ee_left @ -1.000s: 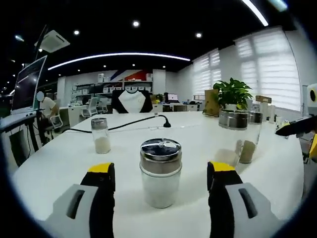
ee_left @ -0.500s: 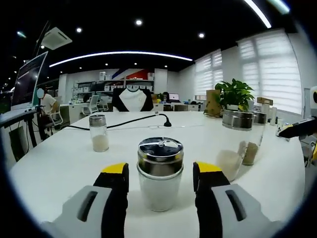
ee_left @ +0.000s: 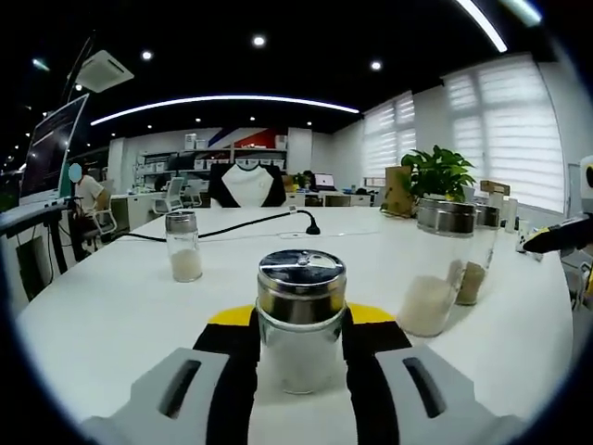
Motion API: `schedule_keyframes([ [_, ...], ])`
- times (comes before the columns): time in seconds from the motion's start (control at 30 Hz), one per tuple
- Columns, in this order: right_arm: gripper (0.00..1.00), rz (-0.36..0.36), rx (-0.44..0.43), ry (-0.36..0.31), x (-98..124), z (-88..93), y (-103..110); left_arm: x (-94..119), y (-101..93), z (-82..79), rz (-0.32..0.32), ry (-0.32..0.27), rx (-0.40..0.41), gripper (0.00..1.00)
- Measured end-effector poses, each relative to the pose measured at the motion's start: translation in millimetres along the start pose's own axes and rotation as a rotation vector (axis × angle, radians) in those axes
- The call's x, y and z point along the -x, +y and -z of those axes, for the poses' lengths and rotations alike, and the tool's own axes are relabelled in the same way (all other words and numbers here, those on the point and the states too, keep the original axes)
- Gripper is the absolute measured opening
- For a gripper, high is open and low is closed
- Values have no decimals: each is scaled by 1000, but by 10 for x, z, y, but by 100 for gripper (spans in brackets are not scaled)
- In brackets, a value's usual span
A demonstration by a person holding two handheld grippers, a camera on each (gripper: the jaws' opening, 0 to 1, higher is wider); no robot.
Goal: Rotate the seasoning bottle until the label or dispensing opening points toward the visible target arrow and the bottle remains upright within the marked orientation range
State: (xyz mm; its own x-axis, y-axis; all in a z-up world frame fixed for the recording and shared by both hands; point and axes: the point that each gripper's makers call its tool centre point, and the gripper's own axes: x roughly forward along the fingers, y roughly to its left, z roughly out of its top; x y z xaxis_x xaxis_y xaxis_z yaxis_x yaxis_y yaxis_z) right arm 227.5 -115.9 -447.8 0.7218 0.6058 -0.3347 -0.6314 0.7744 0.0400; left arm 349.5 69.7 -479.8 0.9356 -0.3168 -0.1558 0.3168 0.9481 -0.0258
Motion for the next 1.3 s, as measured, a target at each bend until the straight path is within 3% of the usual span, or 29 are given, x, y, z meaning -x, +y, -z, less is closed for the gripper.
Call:
schedule_keyframes([
  [0.73, 91, 0, -3, 6, -3, 12, -6, -6, -14, -7, 50, -9, -14, 36],
  [1.3, 90, 0, 2, 9, -5, 14, -5, -25, -26, -11, 174, -9, -29, 36],
])
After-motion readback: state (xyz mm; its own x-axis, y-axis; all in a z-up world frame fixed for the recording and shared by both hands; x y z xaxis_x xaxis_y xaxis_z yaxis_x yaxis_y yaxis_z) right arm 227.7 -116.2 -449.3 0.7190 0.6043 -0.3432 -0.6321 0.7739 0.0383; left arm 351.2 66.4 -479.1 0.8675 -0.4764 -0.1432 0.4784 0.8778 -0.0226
